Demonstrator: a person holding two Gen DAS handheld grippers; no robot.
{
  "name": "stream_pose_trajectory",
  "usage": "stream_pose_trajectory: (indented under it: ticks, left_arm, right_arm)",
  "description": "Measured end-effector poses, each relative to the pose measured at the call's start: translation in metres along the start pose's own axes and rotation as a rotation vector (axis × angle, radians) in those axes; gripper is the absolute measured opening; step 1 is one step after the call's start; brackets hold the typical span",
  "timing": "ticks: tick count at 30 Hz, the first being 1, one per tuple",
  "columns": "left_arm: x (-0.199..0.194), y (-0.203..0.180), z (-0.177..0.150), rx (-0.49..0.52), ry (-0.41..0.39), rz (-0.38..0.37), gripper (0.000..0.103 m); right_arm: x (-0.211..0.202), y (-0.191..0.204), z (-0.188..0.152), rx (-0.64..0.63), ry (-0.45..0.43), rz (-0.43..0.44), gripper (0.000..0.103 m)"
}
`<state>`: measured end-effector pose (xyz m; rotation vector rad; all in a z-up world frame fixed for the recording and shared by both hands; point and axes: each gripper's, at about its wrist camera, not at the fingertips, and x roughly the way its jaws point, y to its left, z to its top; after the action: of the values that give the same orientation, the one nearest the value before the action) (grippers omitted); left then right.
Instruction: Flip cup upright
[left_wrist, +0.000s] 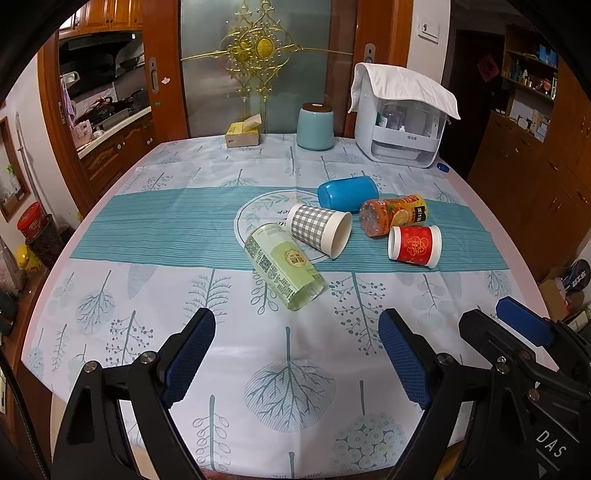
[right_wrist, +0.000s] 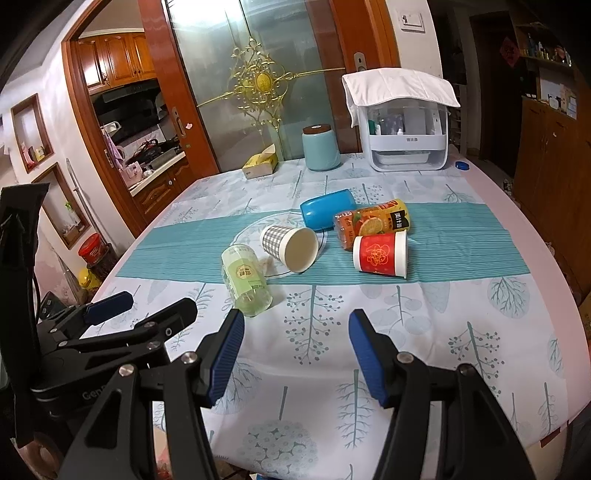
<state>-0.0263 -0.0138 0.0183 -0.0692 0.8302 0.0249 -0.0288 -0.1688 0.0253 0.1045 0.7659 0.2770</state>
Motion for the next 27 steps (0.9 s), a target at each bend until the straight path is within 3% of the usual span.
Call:
stream_pose_trajectory:
  ticks: [27]
  left_arm:
    - [-0.0047, 0.0012, -0.0048, -0.008, -0.004, 0.005, 0.089]
  right_arm:
    - [-0.0015, -0.0011, -0.0065, 0.006, -0.014, 0.008, 0.059]
